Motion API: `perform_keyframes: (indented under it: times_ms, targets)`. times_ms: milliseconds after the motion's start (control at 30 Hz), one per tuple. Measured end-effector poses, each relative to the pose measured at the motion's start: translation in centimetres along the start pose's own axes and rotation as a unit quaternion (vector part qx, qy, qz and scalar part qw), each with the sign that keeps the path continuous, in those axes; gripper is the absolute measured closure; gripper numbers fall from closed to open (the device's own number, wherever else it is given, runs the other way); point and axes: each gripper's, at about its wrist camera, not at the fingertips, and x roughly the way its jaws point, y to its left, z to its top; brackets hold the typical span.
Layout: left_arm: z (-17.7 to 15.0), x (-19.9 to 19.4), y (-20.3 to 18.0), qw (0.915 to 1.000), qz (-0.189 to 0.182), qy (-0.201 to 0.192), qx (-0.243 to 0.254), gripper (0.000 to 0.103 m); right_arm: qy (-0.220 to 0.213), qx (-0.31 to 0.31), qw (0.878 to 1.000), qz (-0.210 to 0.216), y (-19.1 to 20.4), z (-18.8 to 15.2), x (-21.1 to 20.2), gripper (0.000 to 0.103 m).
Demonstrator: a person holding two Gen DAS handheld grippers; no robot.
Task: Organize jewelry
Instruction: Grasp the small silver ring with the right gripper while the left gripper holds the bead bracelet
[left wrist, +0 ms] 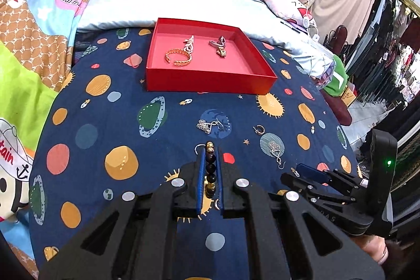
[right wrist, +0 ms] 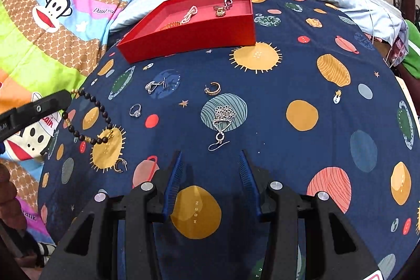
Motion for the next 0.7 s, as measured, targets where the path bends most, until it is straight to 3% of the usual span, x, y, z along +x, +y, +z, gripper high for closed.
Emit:
perform_keyframes:
  times_ms: [700]
  targets:
    - [-0.3,0.4,1.4,0.9997,0.018,0.005,-0.014,0.096,-0.025,-0.009,1.0,0.004,0.8,4.6,2.3,0.06]
